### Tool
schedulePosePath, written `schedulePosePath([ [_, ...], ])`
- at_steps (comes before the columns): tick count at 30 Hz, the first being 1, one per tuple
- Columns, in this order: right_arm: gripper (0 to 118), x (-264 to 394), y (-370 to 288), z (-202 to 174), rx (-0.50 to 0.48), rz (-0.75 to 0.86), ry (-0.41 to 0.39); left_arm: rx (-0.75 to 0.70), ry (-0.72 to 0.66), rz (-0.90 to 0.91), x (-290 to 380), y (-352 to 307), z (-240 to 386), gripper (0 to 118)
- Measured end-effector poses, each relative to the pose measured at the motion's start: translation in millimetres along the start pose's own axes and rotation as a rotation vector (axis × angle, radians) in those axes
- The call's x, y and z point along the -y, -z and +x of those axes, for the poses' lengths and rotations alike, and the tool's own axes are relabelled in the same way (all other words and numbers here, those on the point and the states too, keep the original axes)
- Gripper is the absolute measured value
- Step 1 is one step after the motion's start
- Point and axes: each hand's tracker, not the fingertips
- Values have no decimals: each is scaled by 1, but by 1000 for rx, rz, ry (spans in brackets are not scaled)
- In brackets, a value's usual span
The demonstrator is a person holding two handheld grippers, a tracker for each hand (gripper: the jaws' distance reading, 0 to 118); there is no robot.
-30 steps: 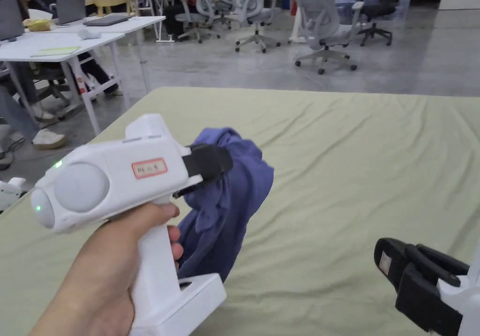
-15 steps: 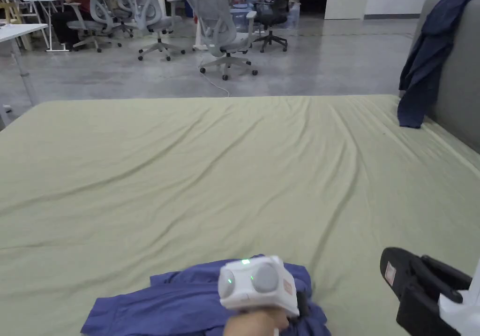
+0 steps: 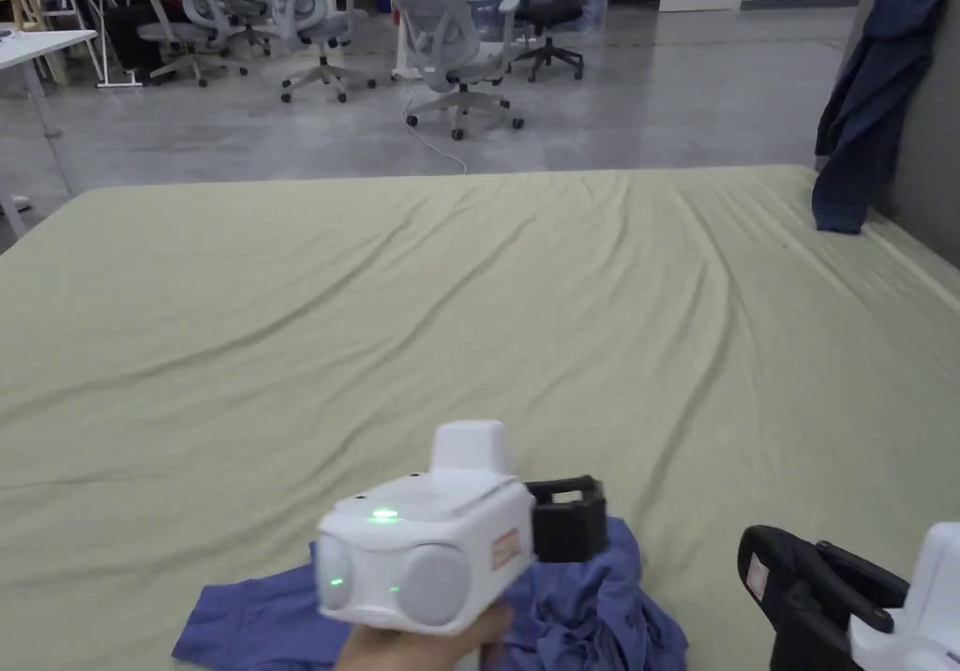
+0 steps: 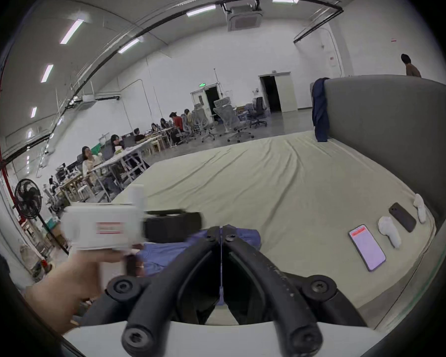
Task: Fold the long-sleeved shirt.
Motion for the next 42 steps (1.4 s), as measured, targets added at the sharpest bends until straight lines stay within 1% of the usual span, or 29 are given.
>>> schedulePosePath([
  [2, 3, 4, 10, -3, -10, -16, 11, -63, -35, -3, 12, -22, -28, 113],
  [3, 3, 7, 16, -5, -14, -29, 17, -86, -44, -49, 20, -34, -41, 92],
  [4, 3, 10, 21, -6, -15, -40, 21, -87, -50, -94, 28, -43, -51, 57],
  [7, 3, 19, 39, -11, -15, -78, 30, -115, -109, -172, 67, -53, -77, 4],
  [8, 3, 22, 45, -12, -14, -93, 31, -72, -166, -215, 83, -54, -79, 2],
  [10, 3, 27, 57, -14, -19, -120, 32, 45, -200, -326, 99, -45, -94, 1],
  [11, 3, 29, 62, -14, -24, -134, 31, 58, -231, -345, 98, -40, -98, 1],
  [13, 3, 31, 72, -15, -28, -152, 28, -15, -224, -297, 85, -26, -112, 3],
  [14, 3, 31, 76, -16, -27, -160, 26, -52, -201, -242, 73, -15, -120, 12],
  [16, 3, 32, 83, -14, -24, -173, 26, -113, -152, -181, 53, 21, -140, 87],
  [17, 3, 32, 87, -13, -19, -182, 28, -158, -138, -184, 44, 43, -155, 118],
  [18, 3, 33, 90, -11, -12, -191, 30, -250, -119, -203, 37, 58, -167, 113],
  [19, 3, 33, 93, -10, -5, -200, 31, -255, -88, -220, 29, 81, -176, 109],
  [21, 3, 37, 101, -7, 12, -227, 27, -291, -37, -331, 24, 132, -193, 108],
  [23, 3, 41, 109, -4, 22, -253, 26, -268, 11, -453, 23, 170, -205, 107],
  [25, 3, 45, 119, -1, 37, -281, 30, -285, 28, -506, 32, 195, -205, 92],
  [27, 3, 49, 131, 2, 60, -322, 34, -273, 93, -544, 37, 203, -202, 89],
  [28, 3, 50, 138, 4, 98, -363, 26, -268, 128, -497, 32, 199, -200, 80],
  [29, 3, 52, 144, 5, 138, -393, 18, -243, 154, -507, 34, 193, -195, 61],
  [30, 3, 54, 152, 8, 157, -418, 9, -217, 158, -494, 29, 186, -195, 10],
  [31, 3, 56, 159, 10, 164, -436, 7, -197, 138, -458, 24, 181, -196, 3],
  [32, 11, 57, 166, 13, 161, -442, 15, -122, 78, -429, 18, 177, -201, 3],
  [33, 45, 58, 174, 16, 158, -451, 31, -78, -29, -424, 18, 172, -200, 3],
  [34, 86, 60, 183, 20, 150, -471, 55, -72, -73, -434, 18, 170, -202, 3],
  [35, 100, 62, 194, 23, 149, -489, 62, -69, -57, -428, 18, 168, -203, 3],
  [36, 113, 64, 205, 24, 192, -532, 60, -104, -2, -421, 18, 164, -204, 3],
  [37, 118, 67, 216, 24, 201, -546, 72, -103, 20, -415, 17, 162, -202, 3],
  [39, 114, 73, 237, 31, 173, -513, 35, -92, 32, -410, 16, 157, -202, 3],
  [42, 114, 86, 267, 25, 242, -624, -5, -77, -26, -376, 11, 148, -201, 3],
])
